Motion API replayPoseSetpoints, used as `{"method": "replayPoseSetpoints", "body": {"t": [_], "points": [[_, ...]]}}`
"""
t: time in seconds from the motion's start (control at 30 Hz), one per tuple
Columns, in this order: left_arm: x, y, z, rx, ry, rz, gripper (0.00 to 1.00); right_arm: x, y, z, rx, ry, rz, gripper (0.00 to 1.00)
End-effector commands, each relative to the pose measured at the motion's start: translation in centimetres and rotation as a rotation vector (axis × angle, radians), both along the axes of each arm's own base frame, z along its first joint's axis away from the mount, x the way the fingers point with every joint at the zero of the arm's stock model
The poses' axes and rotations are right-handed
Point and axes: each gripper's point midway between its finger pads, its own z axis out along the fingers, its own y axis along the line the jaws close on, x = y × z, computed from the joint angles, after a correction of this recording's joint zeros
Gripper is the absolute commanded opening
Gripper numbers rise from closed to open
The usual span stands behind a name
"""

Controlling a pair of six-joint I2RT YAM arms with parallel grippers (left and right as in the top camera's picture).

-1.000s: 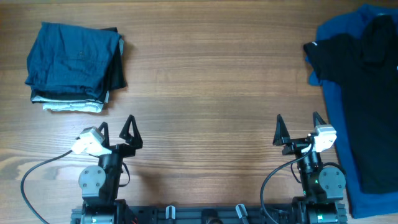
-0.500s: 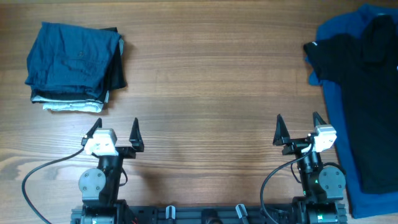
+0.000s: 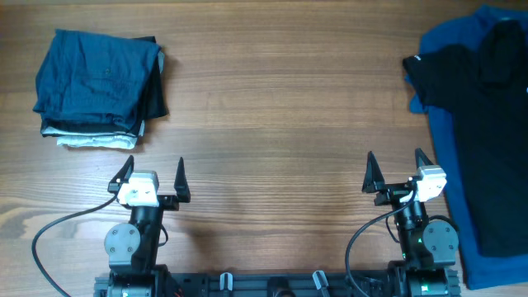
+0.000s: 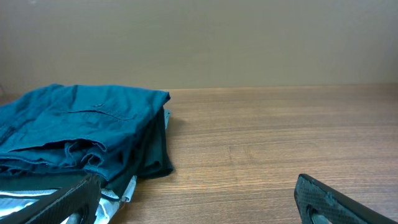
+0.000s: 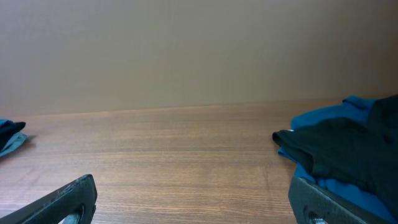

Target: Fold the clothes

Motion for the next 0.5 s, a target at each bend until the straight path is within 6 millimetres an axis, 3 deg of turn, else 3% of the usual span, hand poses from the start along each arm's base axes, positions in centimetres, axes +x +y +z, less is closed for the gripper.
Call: {"method": "replayPoseSetpoints", "body": {"t": [0.0, 0.2, 0.47], "points": [[0.0, 0.2, -0.1, 0.02, -0.004, 0.01, 1.0, 0.0, -0.4, 0.2, -0.02, -0.011, -0.022, 1.0], [-0.1, -1.0, -0.1, 0.02, -0.005, -0.036, 1.0, 0.0, -0.4, 0.2, -0.02, -0.011, -0.022, 1.0], [-0.1, -0.8, -0.1, 0.02, -0.004, -0.027, 1.0, 0.0, -0.4, 0.2, -0.02, -0.011, -0.022, 1.0]]}}
